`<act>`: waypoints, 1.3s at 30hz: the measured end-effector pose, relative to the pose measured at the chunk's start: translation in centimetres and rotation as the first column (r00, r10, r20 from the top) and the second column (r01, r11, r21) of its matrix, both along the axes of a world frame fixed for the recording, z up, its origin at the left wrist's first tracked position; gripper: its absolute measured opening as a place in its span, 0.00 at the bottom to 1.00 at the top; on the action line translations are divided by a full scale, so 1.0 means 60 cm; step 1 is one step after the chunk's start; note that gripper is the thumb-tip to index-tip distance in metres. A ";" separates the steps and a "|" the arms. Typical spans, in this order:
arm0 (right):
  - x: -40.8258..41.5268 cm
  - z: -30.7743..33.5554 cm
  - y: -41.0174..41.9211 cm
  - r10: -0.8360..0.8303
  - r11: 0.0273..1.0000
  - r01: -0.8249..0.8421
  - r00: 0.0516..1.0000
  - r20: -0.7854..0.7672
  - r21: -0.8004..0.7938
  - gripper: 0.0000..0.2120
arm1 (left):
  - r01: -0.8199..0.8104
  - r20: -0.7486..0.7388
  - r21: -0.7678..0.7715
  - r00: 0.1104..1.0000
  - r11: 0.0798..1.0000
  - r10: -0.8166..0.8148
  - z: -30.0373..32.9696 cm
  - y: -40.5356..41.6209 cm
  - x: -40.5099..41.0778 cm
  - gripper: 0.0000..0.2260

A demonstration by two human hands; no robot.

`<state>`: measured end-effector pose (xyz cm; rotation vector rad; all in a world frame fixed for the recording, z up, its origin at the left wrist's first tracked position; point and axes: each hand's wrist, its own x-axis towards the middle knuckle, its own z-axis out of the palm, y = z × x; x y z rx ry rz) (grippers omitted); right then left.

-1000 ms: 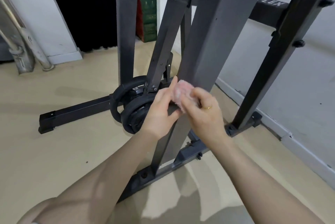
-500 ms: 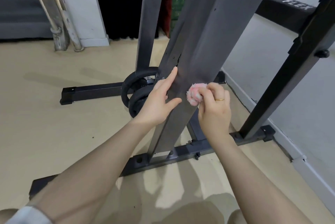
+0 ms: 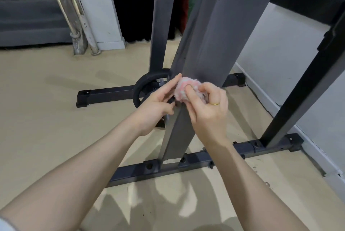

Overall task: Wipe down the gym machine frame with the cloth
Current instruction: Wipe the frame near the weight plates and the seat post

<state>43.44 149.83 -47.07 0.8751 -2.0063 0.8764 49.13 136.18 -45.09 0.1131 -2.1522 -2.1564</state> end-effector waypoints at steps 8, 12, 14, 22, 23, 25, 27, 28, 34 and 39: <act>-0.004 -0.048 0.004 0.002 0.992 0.045 0.933 0.361 -0.120 0.11 | 0.015 -0.007 -0.214 1.000 0.977 -0.017 -0.024 0.000 -0.007 0.31; -0.007 -0.033 0.012 0.021 0.985 0.019 0.972 0.232 -0.169 0.08 | 0.066 0.014 -0.330 0.998 0.942 -0.064 -0.030 -0.013 -0.013 0.32; -0.022 -0.022 0.008 0.087 0.956 -0.026 0.976 0.200 -0.291 0.09 | 0.060 0.017 -0.326 0.998 0.944 -0.058 -0.034 -0.019 -0.014 0.31; 0.034 -0.106 0.004 0.026 0.977 0.089 0.852 0.523 -0.194 0.02 | 0.093 0.014 -0.269 0.996 0.959 -0.093 -0.030 -0.035 -0.016 0.43; 0.030 -0.099 0.003 0.044 0.977 0.057 0.887 0.460 -0.205 0.05 | 0.110 0.014 -0.248 0.994 0.963 -0.110 -0.030 -0.038 -0.018 0.43; 0.025 -0.069 -0.009 0.085 0.978 -0.019 0.947 0.310 -0.209 0.10 | 0.144 0.008 -0.159 0.989 0.977 -0.145 -0.032 -0.043 -0.020 0.44; 0.016 -0.050 -0.019 0.020 0.985 0.012 0.982 0.189 -0.169 0.11 | 0.145 0.003 -0.090 0.989 0.985 -0.146 -0.035 -0.052 -0.023 0.43; 0.017 -0.051 -0.024 -0.039 0.989 0.063 0.984 0.175 -0.135 0.08 | 0.146 0.006 -0.071 0.989 0.987 -0.146 -0.037 -0.058 -0.025 0.42; 0.084 -0.143 -0.064 -0.201 0.747 0.279 0.960 -0.196 0.603 0.18 | 0.342 0.006 0.026 0.939 0.939 -0.343 -0.057 -0.098 -0.044 0.35; 0.047 -0.123 -0.102 -0.409 0.599 0.674 0.722 -0.558 0.433 0.07 | 0.237 -0.004 -0.017 0.972 0.971 -0.237 -0.136 -0.142 -0.060 0.29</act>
